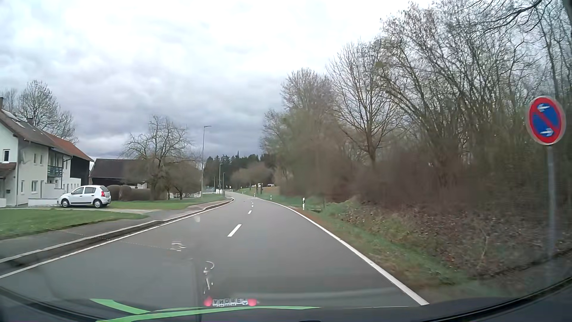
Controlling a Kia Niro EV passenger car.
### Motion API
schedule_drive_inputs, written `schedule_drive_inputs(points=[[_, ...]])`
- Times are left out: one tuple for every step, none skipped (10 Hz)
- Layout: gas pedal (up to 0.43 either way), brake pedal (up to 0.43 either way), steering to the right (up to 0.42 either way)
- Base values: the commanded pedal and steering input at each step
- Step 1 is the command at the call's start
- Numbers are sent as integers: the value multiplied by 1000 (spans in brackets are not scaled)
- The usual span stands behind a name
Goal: Follow the waypoints while adhering to traffic rules and regulations
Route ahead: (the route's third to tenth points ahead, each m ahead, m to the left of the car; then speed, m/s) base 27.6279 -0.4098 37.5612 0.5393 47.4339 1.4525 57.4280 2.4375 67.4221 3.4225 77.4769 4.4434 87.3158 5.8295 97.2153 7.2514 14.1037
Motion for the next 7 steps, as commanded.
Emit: schedule_drive_inputs(points=[[0,0,-11],[0,0,-11],[0,0,-11],[0,0,-11],[0,0,-11],[0,0,-11],[0,0,-9]])
